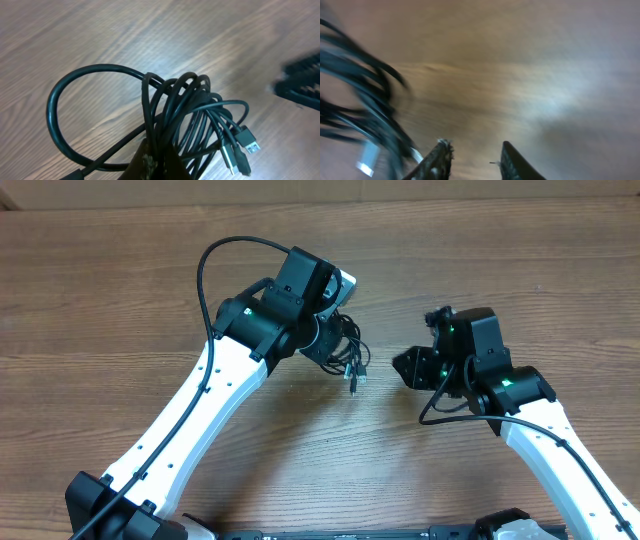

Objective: Untangle cables

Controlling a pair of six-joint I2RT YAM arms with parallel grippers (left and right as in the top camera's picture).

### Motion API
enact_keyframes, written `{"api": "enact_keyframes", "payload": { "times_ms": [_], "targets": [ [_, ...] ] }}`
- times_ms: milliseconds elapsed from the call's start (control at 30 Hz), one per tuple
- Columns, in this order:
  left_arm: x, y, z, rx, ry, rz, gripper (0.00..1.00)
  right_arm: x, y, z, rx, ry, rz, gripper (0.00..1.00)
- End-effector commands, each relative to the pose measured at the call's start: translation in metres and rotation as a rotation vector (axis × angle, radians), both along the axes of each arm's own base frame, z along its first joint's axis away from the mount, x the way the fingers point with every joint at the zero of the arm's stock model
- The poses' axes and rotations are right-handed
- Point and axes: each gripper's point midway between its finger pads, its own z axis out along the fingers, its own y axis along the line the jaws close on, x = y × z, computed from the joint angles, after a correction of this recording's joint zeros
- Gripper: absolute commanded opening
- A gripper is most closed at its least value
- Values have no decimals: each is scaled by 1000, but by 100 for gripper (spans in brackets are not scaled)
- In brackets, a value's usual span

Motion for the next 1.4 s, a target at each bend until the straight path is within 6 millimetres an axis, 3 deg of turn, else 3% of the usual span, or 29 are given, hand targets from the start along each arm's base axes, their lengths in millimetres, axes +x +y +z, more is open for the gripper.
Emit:
{"api": "enact_keyframes", "payload": {
  "times_ms": [0,167,400,533,867,967,1000,1367],
  "targets": [
    [-13,-20,16,-97,14,-116,4,4,21,22,68,-110,136,36],
    [-25,-34,20,-167,49,-202,4,14,24,33,73,-186,152,36],
    [-26,-36,21,-174,45,-218,4,-2,29,25,105,-109,193,30],
    [-27,-38,22,-179,44,-233,4,-6,28,22,100,-85,191,4],
    [-22,-32,21,-168,38,-213,4,-26,16,0,43,44,164,5],
    [-19,-28,20,-154,31,-199,4,-28,15,-1,42,51,164,33],
    [-18,-26,19,-144,27,-192,4,-27,16,0,43,47,164,35],
    [-14,-14,14,-80,19,-148,4,-12,21,37,73,-65,173,35]
  ]
}}
